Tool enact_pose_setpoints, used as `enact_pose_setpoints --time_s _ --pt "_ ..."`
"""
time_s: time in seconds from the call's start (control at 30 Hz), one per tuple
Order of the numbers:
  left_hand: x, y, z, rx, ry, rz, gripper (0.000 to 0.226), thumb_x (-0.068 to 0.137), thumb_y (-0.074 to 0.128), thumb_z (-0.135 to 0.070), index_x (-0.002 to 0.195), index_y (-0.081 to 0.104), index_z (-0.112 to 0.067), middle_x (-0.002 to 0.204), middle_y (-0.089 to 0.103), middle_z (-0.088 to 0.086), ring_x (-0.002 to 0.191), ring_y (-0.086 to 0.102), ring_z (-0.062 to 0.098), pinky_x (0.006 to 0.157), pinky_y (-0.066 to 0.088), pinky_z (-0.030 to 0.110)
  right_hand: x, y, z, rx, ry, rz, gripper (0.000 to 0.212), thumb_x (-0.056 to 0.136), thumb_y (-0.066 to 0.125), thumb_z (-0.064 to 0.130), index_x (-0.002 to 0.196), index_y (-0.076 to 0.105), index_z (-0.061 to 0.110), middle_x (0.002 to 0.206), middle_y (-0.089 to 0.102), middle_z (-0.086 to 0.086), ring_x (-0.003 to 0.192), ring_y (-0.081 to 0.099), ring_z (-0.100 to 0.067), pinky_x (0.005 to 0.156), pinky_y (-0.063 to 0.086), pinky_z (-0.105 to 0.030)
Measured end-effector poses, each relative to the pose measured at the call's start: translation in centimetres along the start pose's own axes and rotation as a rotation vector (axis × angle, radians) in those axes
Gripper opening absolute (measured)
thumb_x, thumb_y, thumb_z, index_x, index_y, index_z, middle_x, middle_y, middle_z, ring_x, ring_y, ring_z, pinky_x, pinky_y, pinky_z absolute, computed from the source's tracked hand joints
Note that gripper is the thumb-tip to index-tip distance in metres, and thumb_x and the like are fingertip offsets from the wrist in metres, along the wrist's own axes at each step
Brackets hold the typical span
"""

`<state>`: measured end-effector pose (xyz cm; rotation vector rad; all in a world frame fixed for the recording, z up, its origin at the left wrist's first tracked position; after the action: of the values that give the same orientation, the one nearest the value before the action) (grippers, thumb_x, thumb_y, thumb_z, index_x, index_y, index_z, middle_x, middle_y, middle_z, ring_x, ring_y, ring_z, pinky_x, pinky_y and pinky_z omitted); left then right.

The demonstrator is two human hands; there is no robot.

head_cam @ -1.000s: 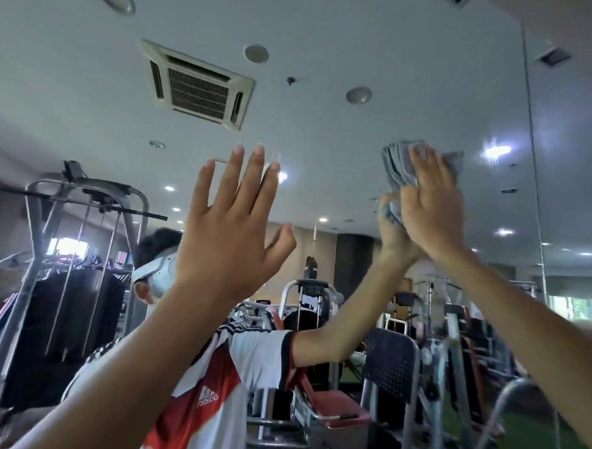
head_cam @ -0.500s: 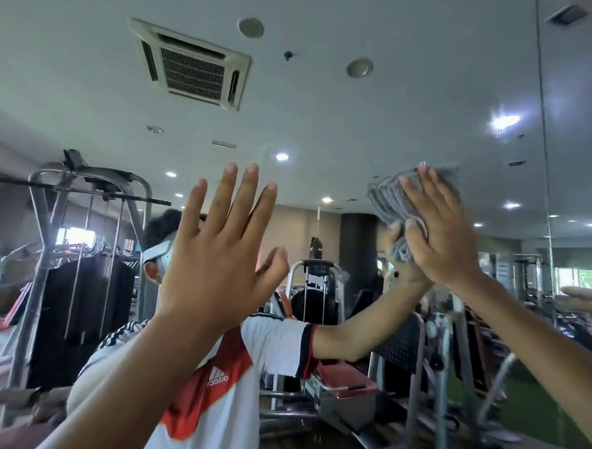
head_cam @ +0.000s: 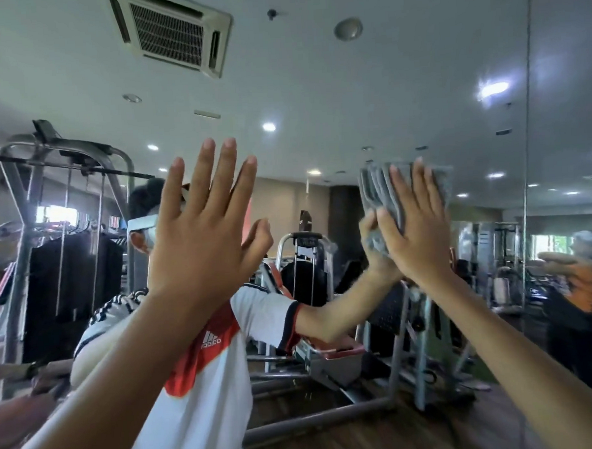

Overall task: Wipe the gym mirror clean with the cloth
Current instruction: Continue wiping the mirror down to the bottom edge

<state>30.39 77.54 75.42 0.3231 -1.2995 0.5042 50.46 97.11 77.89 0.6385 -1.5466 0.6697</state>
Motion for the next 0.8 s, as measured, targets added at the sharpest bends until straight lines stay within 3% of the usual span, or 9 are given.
enact_pose_setpoints --time_s 0.07,0.13,0.27,0.33,0.43,0.5,0.57,0.67,0.8 --pt "-1.7 -0.2 -0.3 0.000 0.009 -0.025 0.069 0.102 0.031 -0.046 0.158 0.024 -0.007 0.165 0.016 0.018 0.154 0.013 0.035 0.121 0.017 0.058 0.6 0.1 2.2 0.035 0.103 -0.032 0.057 0.103 0.021 0.051 0.154 0.012 0.028 0.164 0.005 -0.003 0.152 0.001 -0.020 0.125 -0.002 -0.044" --pt "-3.3 -0.3 -0.4 0.008 0.010 -0.033 0.067 0.104 0.030 -0.046 0.159 0.023 -0.009 0.166 0.017 0.016 0.154 0.013 0.033 0.121 0.018 0.058 -2.4 0.1 5.7 0.095 0.042 -0.063 0.055 0.105 0.019 0.047 0.154 0.018 0.024 0.163 0.010 -0.002 0.151 0.005 -0.019 0.123 -0.008 -0.038" --pt "-7.0 -0.5 -0.6 -0.011 -0.021 -0.039 0.064 0.104 0.031 -0.046 0.157 0.029 -0.010 0.165 0.019 0.015 0.154 0.016 0.033 0.119 0.023 0.059 -14.4 0.4 8.6 0.081 -0.313 0.037 0.053 0.105 0.022 0.037 0.156 0.024 0.024 0.165 0.018 -0.002 0.151 0.020 -0.022 0.123 0.010 -0.046" --pt "-8.5 -0.5 -0.7 0.002 -0.015 -0.039 0.064 0.103 0.034 -0.045 0.157 0.031 -0.011 0.165 0.021 0.015 0.153 0.018 0.034 0.119 0.024 0.059 -16.5 0.3 5.3 0.047 -0.347 0.064 0.054 0.105 0.022 0.036 0.158 0.019 0.029 0.166 0.016 0.001 0.151 0.021 -0.020 0.121 0.018 -0.054" --pt "-9.3 -0.5 -0.7 0.024 -0.031 -0.034 0.064 0.103 0.035 -0.044 0.158 0.028 -0.011 0.165 0.020 0.016 0.153 0.017 0.034 0.120 0.023 0.059 -12.2 -0.1 -0.1 0.048 -0.023 0.004 0.052 0.105 0.023 0.035 0.156 0.023 0.024 0.163 0.021 -0.003 0.151 0.021 -0.024 0.113 0.026 -0.065" --pt "-9.3 -0.3 -0.8 0.036 -0.044 -0.019 0.065 0.103 0.035 -0.044 0.158 0.027 -0.011 0.165 0.020 0.016 0.153 0.016 0.034 0.120 0.022 0.059 -8.1 -0.1 -1.2 0.074 0.255 -0.051 0.053 0.103 0.024 0.035 0.154 0.025 0.020 0.162 0.023 -0.005 0.150 0.019 -0.023 0.117 0.020 -0.061" --pt "-9.2 -0.3 -0.8 0.027 -0.040 -0.022 0.065 0.103 0.036 -0.044 0.158 0.028 -0.012 0.165 0.021 0.016 0.153 0.017 0.034 0.120 0.022 0.059 -6.0 -0.1 0.6 0.070 0.352 -0.092 0.056 0.101 0.024 0.035 0.154 0.027 0.019 0.162 0.024 -0.006 0.151 0.018 -0.023 0.121 0.013 -0.056" --pt "-9.3 -0.2 -0.6 0.012 -0.049 -0.030 0.065 0.102 0.037 -0.044 0.158 0.029 -0.012 0.165 0.021 0.015 0.153 0.018 0.033 0.120 0.021 0.058 -9.2 0.3 6.2 0.089 0.166 -0.100 0.052 0.104 0.025 0.034 0.154 0.026 0.019 0.162 0.022 -0.006 0.151 0.020 -0.025 0.124 0.005 -0.047" --pt "-10.9 -0.4 -0.7 0.014 -0.050 -0.045 0.064 0.103 0.037 -0.042 0.158 0.027 -0.012 0.164 0.023 0.016 0.152 0.020 0.035 0.121 0.020 0.057 -20.5 1.1 8.7 0.060 -0.220 0.091 0.053 0.105 0.022 0.035 0.157 0.021 0.026 0.165 0.017 -0.002 0.151 0.020 -0.023 0.119 0.019 -0.054"
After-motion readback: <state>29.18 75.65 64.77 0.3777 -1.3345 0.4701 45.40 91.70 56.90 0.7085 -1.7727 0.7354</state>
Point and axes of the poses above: each hand's wrist, its own x-axis towards the middle knuckle, its own y-axis out of the palm, z = x × y, the point moved 8 cm from there along x, towards the middle knuckle
